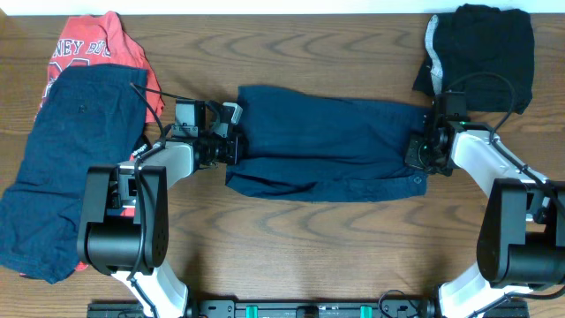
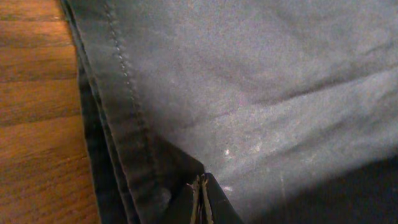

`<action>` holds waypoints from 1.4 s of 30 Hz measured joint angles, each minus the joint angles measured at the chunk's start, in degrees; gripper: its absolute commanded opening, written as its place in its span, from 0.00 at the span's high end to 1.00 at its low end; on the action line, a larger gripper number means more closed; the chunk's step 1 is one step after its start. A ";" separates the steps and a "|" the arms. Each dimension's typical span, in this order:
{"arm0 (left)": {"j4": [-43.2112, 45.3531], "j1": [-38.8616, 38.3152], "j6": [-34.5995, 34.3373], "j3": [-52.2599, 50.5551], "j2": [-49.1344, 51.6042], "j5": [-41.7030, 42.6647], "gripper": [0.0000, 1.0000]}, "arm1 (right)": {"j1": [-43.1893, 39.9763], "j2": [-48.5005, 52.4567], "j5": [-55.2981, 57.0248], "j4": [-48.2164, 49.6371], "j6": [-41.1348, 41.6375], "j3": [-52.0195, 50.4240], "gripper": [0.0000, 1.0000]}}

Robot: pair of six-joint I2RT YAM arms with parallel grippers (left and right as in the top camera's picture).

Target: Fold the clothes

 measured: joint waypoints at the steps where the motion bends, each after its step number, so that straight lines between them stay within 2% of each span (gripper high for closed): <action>1: -0.02 -0.02 0.00 0.02 0.00 0.00 0.94 | -0.02 -0.07 0.07 -0.46 0.04 0.07 0.99; 7: -0.24 -0.26 0.00 0.20 0.00 -0.33 0.94 | -0.11 -2.56 0.09 -5.53 -0.17 0.24 0.99; 12: -0.35 -0.31 0.00 0.26 0.00 -0.44 0.94 | 0.50 -8.48 0.09 -9.35 -0.42 3.87 0.99; 20: -0.35 -0.31 0.00 0.31 0.00 -0.70 0.94 | 9.09 -13.75 0.50 -12.39 -0.66 13.60 0.99; 33: -0.35 -0.31 0.00 0.37 0.00 -0.90 0.94 | 27.76 -13.20 0.92 -3.52 -0.13 16.17 0.99; 42: -0.35 -0.31 0.02 0.37 0.00 -0.96 0.94 | 38.58 -6.12 0.17 6.25 -0.11 16.26 0.99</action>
